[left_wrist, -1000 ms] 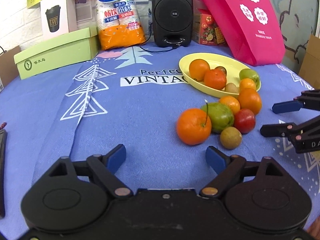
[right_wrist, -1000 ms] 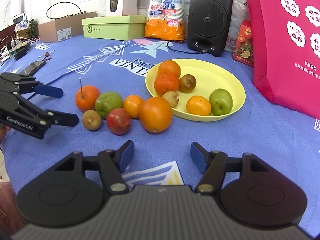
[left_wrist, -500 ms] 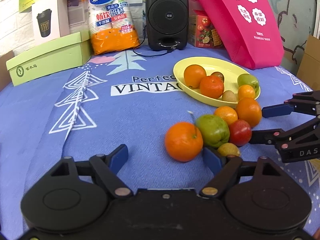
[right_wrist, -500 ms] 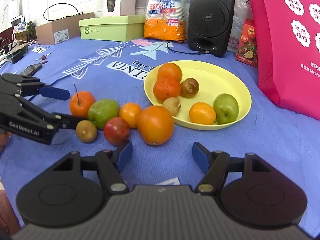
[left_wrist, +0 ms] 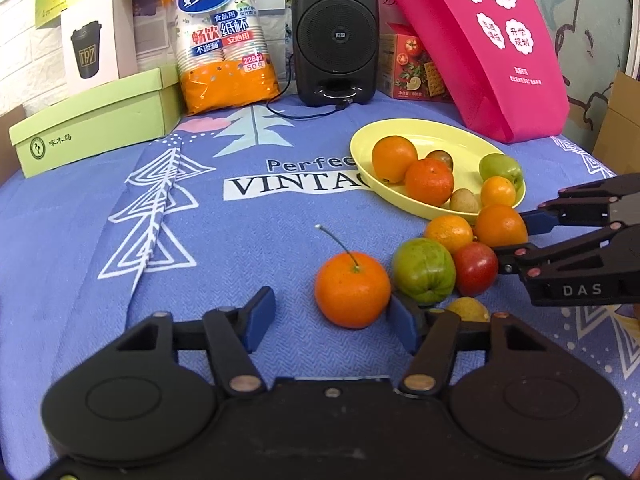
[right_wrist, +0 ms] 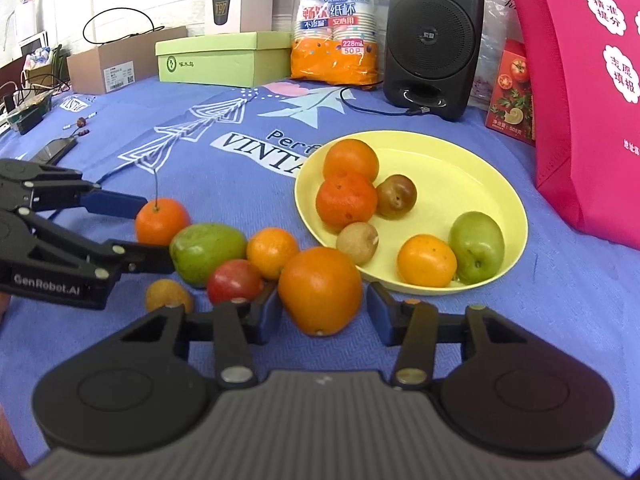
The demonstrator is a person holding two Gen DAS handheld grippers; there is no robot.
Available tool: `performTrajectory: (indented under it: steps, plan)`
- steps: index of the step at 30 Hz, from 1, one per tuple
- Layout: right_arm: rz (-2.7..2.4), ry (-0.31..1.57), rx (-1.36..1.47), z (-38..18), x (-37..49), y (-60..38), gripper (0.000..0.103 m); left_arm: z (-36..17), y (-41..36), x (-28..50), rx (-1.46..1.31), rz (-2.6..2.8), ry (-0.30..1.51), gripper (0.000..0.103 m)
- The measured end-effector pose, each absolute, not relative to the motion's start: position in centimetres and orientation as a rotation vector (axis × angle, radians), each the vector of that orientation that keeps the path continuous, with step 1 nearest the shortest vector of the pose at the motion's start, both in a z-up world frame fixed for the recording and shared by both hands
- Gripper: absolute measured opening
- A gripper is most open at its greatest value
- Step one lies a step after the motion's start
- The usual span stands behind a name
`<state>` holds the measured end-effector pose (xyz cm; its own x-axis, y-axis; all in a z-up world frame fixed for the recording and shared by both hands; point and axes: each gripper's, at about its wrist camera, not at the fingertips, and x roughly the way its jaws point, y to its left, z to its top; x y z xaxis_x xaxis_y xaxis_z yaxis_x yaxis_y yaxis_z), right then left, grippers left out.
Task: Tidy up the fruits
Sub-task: 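Grasp a stemmed tangerine with the left tool while the right tool grasps a large orange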
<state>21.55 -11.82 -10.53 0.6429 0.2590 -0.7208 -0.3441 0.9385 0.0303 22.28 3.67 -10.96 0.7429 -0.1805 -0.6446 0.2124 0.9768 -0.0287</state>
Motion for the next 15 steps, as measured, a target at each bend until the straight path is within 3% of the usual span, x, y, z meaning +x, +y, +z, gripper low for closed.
performTrajectory:
  steps: [3,5,15]
  plan:
    - [0.349,0.799,-0.114,-10.58,21.51,-11.77,0.041,-10.93,3.43,22.18,0.048,-0.246,0.7,0.041]
    - [0.349,0.798,-0.108,-10.59,21.46,-11.82,0.041,-10.94,3.24,22.13,0.052,-0.253,0.7,0.039]
    - [0.351,0.796,-0.096,-10.27,20.74,-12.04,0.04,-10.74,3.58,21.46,0.039,-0.257,0.702,0.036]
